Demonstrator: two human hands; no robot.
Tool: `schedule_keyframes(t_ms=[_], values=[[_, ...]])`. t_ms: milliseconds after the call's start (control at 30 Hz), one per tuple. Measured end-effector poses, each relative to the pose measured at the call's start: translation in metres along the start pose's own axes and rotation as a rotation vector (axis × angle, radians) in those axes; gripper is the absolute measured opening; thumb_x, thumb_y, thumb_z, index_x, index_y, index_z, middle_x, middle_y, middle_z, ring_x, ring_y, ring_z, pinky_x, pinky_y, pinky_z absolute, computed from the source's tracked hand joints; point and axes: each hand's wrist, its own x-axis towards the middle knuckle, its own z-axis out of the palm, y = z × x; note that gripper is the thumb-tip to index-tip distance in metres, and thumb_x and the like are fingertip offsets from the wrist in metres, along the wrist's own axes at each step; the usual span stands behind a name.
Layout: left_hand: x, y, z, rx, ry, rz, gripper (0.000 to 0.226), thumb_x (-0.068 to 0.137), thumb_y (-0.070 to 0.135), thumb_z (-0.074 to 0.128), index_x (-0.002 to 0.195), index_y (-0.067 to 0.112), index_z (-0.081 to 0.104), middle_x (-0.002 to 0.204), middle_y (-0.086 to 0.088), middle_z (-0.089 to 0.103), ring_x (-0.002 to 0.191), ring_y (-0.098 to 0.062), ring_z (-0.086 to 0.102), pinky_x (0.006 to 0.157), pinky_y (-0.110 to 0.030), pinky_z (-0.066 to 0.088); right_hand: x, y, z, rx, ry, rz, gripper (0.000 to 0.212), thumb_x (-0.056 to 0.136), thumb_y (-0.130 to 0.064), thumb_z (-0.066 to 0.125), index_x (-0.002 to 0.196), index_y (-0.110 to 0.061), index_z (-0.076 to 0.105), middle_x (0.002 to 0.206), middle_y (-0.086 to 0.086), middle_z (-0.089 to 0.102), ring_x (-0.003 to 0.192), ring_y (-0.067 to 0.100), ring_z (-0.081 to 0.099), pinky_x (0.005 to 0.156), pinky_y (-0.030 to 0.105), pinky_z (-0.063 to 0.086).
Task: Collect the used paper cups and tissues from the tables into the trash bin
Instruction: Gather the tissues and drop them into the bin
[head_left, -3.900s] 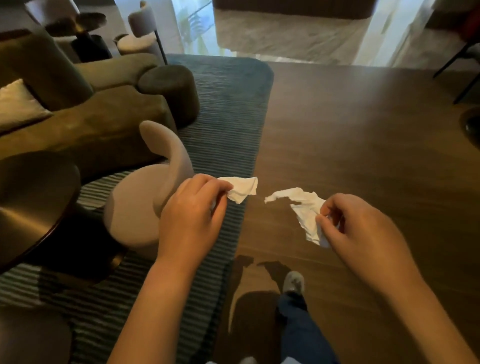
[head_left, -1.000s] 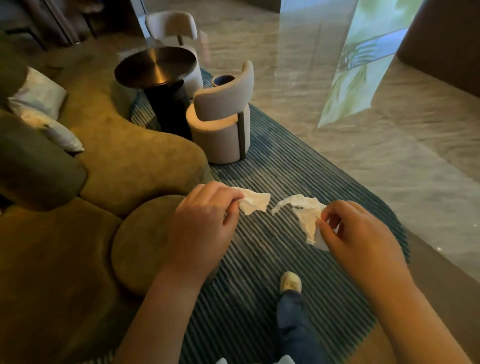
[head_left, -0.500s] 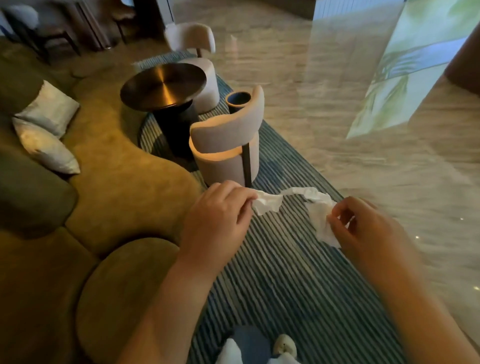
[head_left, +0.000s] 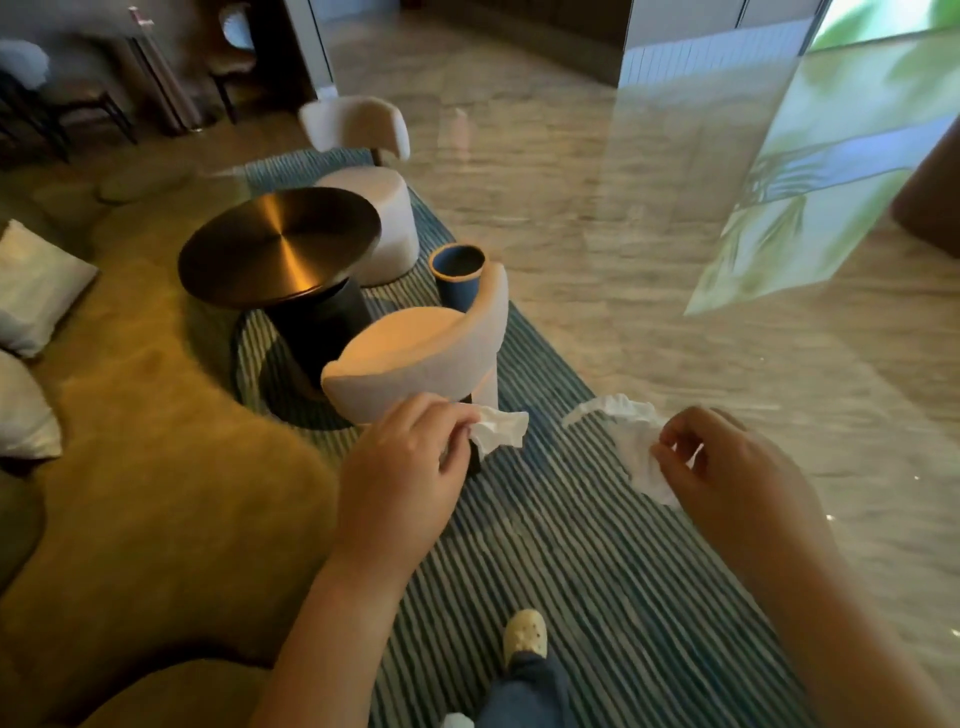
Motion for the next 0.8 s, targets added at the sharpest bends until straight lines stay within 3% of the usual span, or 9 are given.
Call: schedule_keyframes(t_ms=[367,700,800], values=[[0.244,-0.044,0.093,-0.018,0.054,0.015,0.013,0.084,0.016,0.062,0.095,0.020,0.067,0.094,0.009,0.062,0.092,-0.005,0.054,0.079,-0.017,0.043,0.243,0.024,-0.020,-0.007,0.005,0.050,0.007,0.089,-0.032,0.057,0.085,-0.033,0.053,0.078,-0.019,0.053,0.064,-0.002,0.050,0.051,0.014,0.032],[0.427,-0.074,0.209,0.059,0.025,-0.115,0.011,0.087,0.017,0.060,0.094,0.023,0.065,0.092,0.013,0.059,0.087,-0.006,0.054,0.070,-0.027,0.049,0.488,0.071,-0.015,0.054,0.003,-0.076,0.007,0.086,-0.028,0.061,0.083,-0.030,0.055,0.076,-0.018,0.053,0.063,-0.002,0.050,0.051,0.014,0.033],[0.493,-0.078,0.240,0.090,0.040,-0.127,0.012,0.086,0.013,0.062,0.094,0.021,0.065,0.093,0.011,0.060,0.088,-0.006,0.052,0.070,-0.022,0.045,0.567,0.089,-0.021,0.085,-0.006,-0.101,0.010,0.085,-0.027,0.063,0.080,-0.031,0.055,0.075,-0.018,0.053,0.062,-0.002,0.051,0.050,0.016,0.034]])
